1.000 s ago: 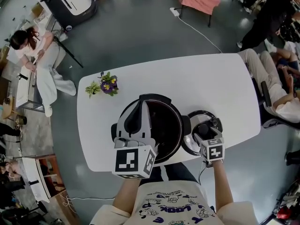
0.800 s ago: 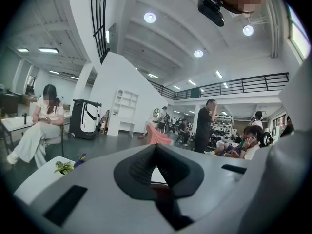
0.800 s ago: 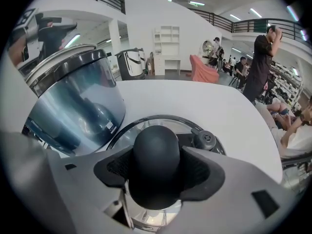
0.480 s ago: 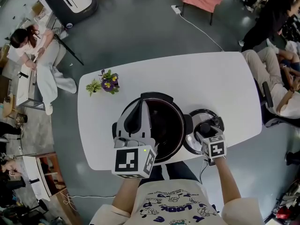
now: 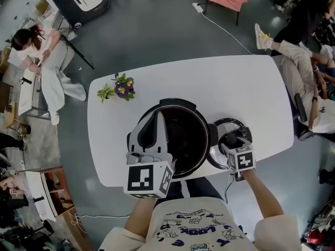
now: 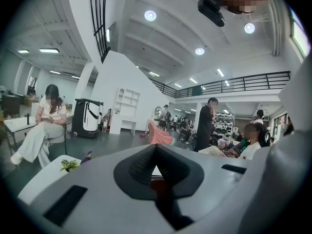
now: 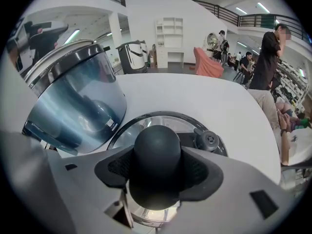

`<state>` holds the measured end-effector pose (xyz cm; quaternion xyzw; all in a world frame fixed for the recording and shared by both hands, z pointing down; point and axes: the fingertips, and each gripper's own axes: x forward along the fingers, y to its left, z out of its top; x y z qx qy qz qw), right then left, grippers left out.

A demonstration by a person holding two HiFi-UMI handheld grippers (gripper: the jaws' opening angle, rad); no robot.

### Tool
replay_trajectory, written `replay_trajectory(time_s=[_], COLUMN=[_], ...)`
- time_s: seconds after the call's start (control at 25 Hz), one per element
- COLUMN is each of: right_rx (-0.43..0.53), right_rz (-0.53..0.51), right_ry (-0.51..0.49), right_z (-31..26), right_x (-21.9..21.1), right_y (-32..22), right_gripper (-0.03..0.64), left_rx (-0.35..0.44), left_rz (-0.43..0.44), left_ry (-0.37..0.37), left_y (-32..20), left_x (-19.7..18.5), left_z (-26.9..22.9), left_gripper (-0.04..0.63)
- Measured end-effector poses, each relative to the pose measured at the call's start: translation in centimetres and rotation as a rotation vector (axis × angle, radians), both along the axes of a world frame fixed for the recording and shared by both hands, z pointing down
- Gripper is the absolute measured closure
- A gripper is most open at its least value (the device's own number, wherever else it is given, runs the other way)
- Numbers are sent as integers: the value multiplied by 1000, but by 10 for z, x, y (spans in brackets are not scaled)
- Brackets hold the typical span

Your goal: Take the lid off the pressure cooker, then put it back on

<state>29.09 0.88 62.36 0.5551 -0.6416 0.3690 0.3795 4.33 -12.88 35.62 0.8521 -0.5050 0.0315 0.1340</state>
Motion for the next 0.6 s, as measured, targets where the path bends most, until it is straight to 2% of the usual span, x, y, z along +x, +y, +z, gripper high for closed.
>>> replay_trajectory(time_s=[0.6], right_rx=[-28], right_rz=[-44], right_ry=[-34], right_z=[-6], right_x=[3], right_y=[1], right_gripper=[324], left_rx=[-6], left_rz=[-18], left_ry=[0], left_y=[-3], left_x=[-10], left_z=[7], left_gripper=[581])
